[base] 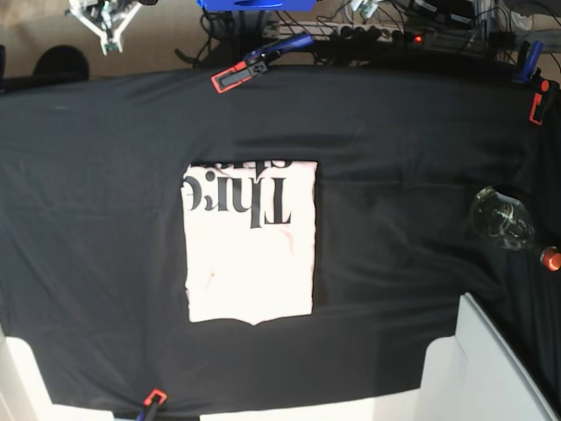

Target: Fold the T-shirt properly

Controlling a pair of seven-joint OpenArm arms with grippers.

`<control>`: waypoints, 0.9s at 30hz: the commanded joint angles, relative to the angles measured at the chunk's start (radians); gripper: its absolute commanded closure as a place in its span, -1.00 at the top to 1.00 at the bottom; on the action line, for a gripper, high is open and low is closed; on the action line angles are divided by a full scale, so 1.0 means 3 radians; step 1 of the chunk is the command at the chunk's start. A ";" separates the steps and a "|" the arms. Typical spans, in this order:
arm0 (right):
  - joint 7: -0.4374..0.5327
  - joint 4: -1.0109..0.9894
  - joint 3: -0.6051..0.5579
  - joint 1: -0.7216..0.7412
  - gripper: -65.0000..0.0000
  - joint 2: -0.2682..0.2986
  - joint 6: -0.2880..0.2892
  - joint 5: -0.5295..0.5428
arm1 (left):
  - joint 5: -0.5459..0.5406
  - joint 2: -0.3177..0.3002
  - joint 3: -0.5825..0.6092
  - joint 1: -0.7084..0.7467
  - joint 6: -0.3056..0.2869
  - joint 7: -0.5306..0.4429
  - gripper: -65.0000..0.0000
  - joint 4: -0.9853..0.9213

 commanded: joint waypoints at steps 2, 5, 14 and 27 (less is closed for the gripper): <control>0.0223 -0.0668 0.0009 0.0250 -0.89 0.0021 0.0243 -0.0012 | -0.0031 -0.0013 0.0000 -0.0205 -0.0009 0.0085 -1.00 -0.0243; 0.0495 -0.1164 -0.0007 0.0465 -0.89 -0.0056 0.0412 -0.0017 | -0.0016 -0.0018 0.0000 -0.0333 -0.0009 0.0361 -1.00 -0.0289; 0.0515 -0.0934 -0.0002 0.0281 -0.89 -0.0296 0.0412 -0.0017 | -0.0031 -0.0003 -0.0015 -0.0318 -0.0009 0.0392 -1.00 -0.0182; 0.0510 -0.0893 0.0029 0.0271 -0.89 -0.0444 0.0407 -0.0012 | -0.0031 0.0084 -0.0015 -0.0210 -0.0009 0.0387 -1.00 -0.0090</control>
